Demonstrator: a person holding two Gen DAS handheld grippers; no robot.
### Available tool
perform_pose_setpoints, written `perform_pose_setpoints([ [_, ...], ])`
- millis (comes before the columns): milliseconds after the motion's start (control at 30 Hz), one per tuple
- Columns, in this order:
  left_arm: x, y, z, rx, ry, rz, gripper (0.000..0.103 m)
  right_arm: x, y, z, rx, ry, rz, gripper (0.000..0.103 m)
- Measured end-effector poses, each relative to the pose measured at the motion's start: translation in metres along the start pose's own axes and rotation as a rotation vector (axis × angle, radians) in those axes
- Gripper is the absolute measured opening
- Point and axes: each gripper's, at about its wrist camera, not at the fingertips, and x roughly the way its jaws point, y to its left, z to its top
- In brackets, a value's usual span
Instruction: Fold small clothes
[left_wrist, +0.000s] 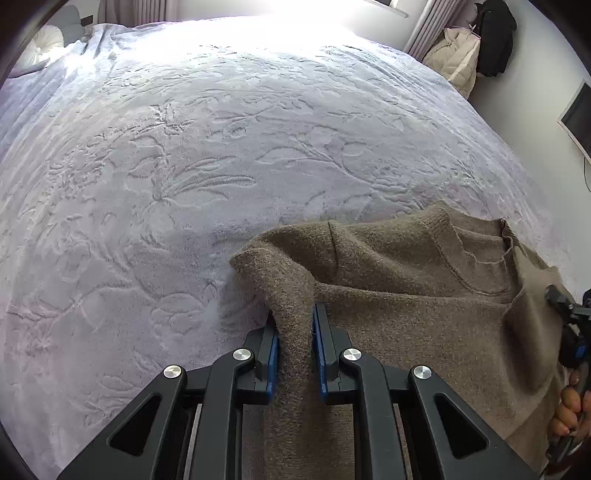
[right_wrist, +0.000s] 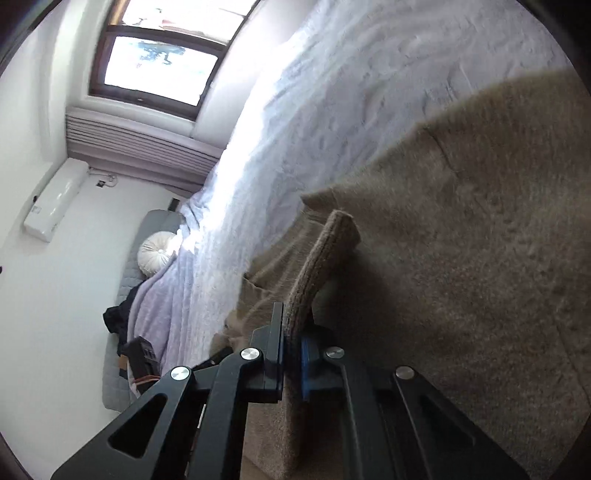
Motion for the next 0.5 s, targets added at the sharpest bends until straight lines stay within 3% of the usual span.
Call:
perform_pose_setpoints([
  [100, -0.001, 0.010, -0.004, -0.025, -0.021, -0.031, 0.017, -0.045, 0.004, -0.005, -0.060, -0.121, 0.020, 0.007],
  [167, -0.003, 0.016, -0.006, -0.051, -0.038, -0.054, 0.017, -0.066, -0.012, -0.008, -0.030, -0.172, -0.066, 0.007],
  [233, -0.003, 0.019, -0.009, -0.058, -0.049, -0.076, 0.017, -0.074, -0.038, -0.012, 0.024, -0.157, -0.203, 0.007],
  [300, -0.004, 0.018, -0.011, -0.044, -0.057, -0.068, 0.018, -0.068, -0.052, -0.021, 0.045, -0.088, -0.197, 0.006],
  [333, -0.007, 0.018, -0.013, -0.030, -0.063, -0.048, 0.023, -0.069, -0.046, -0.025, 0.020, -0.082, -0.215, 0.007],
  [400, -0.014, 0.017, -0.014, -0.021, -0.085, 0.039, 0.045, -0.070, -0.030, -0.029, -0.043, -0.071, -0.303, 0.012],
  [433, -0.020, 0.019, -0.016, -0.025, -0.101, 0.093, 0.067, -0.070, -0.025, -0.031, -0.054, -0.063, -0.337, 0.016],
  [500, -0.037, 0.023, -0.021, -0.026, -0.158, 0.144, 0.071, -0.075, -0.021, -0.036, -0.041, -0.060, -0.339, 0.022],
])
